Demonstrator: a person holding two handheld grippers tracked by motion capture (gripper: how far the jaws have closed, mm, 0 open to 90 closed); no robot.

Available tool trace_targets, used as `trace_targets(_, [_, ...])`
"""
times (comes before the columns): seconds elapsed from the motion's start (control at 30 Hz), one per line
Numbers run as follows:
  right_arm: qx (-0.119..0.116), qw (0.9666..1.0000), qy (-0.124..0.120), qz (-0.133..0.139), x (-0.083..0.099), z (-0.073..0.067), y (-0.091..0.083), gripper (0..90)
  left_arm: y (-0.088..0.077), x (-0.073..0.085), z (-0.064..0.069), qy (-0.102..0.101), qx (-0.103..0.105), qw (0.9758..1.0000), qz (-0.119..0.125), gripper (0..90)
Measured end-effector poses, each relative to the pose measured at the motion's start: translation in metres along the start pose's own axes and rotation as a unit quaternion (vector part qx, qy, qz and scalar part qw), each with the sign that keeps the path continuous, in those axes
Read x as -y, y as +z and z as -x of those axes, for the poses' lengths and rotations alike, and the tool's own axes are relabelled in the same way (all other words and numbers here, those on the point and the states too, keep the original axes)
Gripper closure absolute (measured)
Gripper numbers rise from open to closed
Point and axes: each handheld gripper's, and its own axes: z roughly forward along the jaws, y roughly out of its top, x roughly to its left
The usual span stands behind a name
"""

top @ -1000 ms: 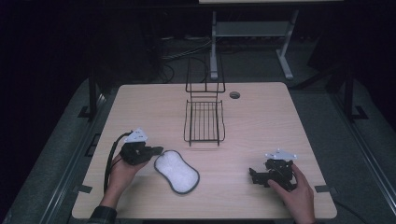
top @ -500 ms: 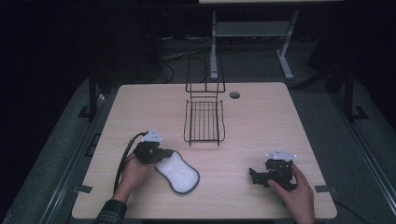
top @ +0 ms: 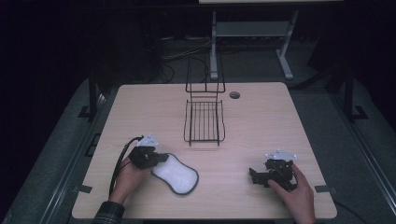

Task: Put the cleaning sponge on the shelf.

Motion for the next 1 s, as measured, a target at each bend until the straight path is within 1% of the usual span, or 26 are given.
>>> trace_targets(0.07, [0.0,1.0,0.0,0.0,0.0,0.0,0.0,0.0,-0.004,0.004,0.001,0.001,-0.003,1.0,-0.002,89.7])
trace_targets(0.2, [0.0,1.0,0.0,0.0,0.0,0.0,0.0,0.0,-0.011,0.011,0.002,-0.004,-0.006,1.0,-0.003,89.7])
trace_targets(0.23, [0.0,1.0,0.0,0.0,0.0,0.0,0.0,0.0,-0.014,0.013,0.003,-0.007,-0.01,0.9999,-0.003,89.7])
trace_targets(0.3, [0.0,1.0,0.0,0.0,0.0,0.0,0.0,0.0,-0.016,0.015,0.004,-0.006,-0.012,0.9999,-0.005,89.7])
trace_targets(0.43, [0.0,1.0,0.0,0.0,0.0,0.0,0.0,0.0,-0.02,0.02,0.005,-0.01,-0.017,0.9998,-0.005,89.7])
trace_targets(0.57, [0.0,1.0,0.0,0.0,0.0,0.0,0.0,0.0,-0.027,0.027,0.005,-0.022,-0.018,0.9996,-0.003,89.7])
trace_targets(0.6, [0.0,1.0,0.0,0.0,0.0,0.0,0.0,0.0,-0.029,0.03,0.006,-0.027,-0.019,0.9995,-0.002,89.7])
trace_targets(0.77, [0.0,1.0,0.0,0.0,0.0,0.0,0.0,0.0,-0.042,0.044,0.009,-0.045,-0.023,0.9987,0.0,89.6])
trace_targets(0.83, [0.001,1.0,0.0,0.0,0.0,0.0,0.0,0.0,-0.046,0.047,0.011,-0.046,-0.026,0.9986,0.001,89.6])
trace_targets(0.9, [0.001,1.0,0.0,0.0,0.0,0.0,0.0,0.0,-0.048,0.046,0.012,-0.047,-0.027,0.9985,0.006,89.7])
trace_targets(0.97, [0.001,1.0,0.001,0.0,0.0,0.0,0.0,0.0,-0.05,0.043,0.014,-0.047,-0.022,0.9985,0.017,89.6])
trace_targets(1.0, [0.001,1.0,0.001,0.0,0.0,0.0,0.0,0.0,-0.05,0.04,0.016,-0.043,-0.018,0.9986,0.024,89.6])
